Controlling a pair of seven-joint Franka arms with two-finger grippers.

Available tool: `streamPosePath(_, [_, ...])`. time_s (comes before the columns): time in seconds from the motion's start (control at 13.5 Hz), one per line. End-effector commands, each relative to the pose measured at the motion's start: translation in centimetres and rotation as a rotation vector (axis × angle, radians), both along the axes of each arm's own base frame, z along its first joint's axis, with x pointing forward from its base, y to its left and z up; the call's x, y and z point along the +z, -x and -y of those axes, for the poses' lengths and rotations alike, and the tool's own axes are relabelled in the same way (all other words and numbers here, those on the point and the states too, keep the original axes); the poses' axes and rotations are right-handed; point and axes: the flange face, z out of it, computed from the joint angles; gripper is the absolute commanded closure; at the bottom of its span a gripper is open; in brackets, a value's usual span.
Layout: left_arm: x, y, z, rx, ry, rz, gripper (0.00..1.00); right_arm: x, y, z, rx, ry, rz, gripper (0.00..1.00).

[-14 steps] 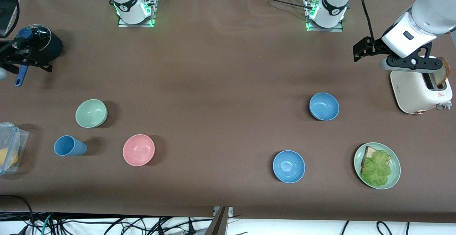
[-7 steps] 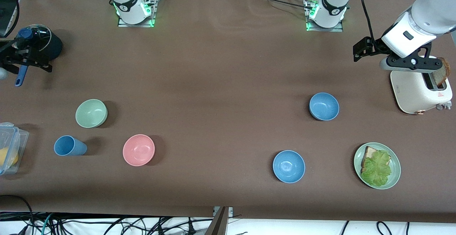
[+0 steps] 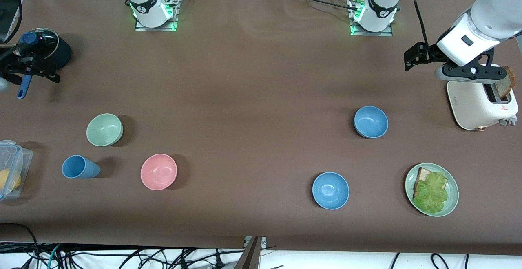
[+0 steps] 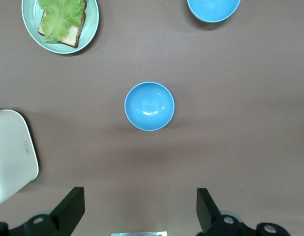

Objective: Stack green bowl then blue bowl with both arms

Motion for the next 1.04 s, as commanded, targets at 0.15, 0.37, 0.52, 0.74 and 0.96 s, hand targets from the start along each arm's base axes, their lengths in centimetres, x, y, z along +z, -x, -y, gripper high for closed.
streamPosePath(0.15, [0.8,0.1,0.3,0.005,0.0,0.005,0.0,0.3,0.0,0.3,-0.003,0.007,0.004,0.0])
streamPosePath(0.37, [0.9,0.2,0.3,0.005,0.0,0.005,0.0,0.3,0.0,0.3,-0.003,0.007,0.006,0.0])
streamPosePath(0.52, [0.8,0.1,0.2,0.006,0.0,0.005,0.0,0.3,0.0,0.3,-0.003,0.007,0.008,0.0])
streamPosePath(0.74, [0.9,0.1,0.4,0.003,-0.001,0.005,0.0,-0.4,-0.2,0.5,0.038,0.001,-0.01,0.0])
streamPosePath(0.96, [0.9,0.2,0.5,0.003,-0.001,0.005,0.0,-2.7,-1.1,0.9,0.046,0.007,-0.054,0.0])
